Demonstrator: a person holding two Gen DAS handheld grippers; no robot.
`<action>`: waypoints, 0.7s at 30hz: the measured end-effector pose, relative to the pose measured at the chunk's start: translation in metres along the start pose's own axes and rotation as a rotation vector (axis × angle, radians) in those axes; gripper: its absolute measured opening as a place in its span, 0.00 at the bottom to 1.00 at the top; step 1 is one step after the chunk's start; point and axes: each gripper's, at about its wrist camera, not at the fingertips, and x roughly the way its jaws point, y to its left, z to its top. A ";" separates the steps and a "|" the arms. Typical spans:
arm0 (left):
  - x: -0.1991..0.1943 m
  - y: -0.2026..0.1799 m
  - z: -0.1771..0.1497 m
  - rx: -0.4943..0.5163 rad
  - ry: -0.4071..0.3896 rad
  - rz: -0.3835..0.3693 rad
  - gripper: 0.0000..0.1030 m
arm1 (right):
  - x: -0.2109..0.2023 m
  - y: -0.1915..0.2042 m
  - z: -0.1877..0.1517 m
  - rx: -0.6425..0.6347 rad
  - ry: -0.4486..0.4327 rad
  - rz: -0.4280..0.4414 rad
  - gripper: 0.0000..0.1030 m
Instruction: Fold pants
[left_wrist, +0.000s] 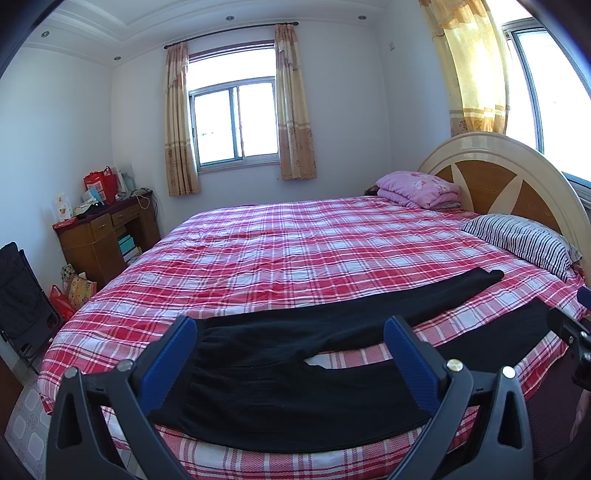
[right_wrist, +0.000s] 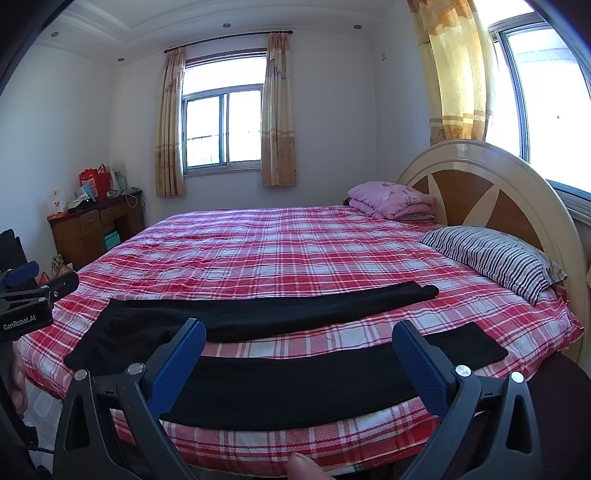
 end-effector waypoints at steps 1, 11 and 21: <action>0.000 0.000 0.000 0.000 0.000 0.001 1.00 | 0.000 0.000 0.000 0.000 -0.001 0.000 0.99; 0.001 0.001 0.000 0.001 0.003 0.000 1.00 | 0.000 -0.001 -0.001 0.000 -0.001 0.000 0.99; 0.002 0.002 -0.001 0.000 0.006 0.000 1.00 | 0.002 -0.001 -0.003 -0.001 0.005 -0.002 0.99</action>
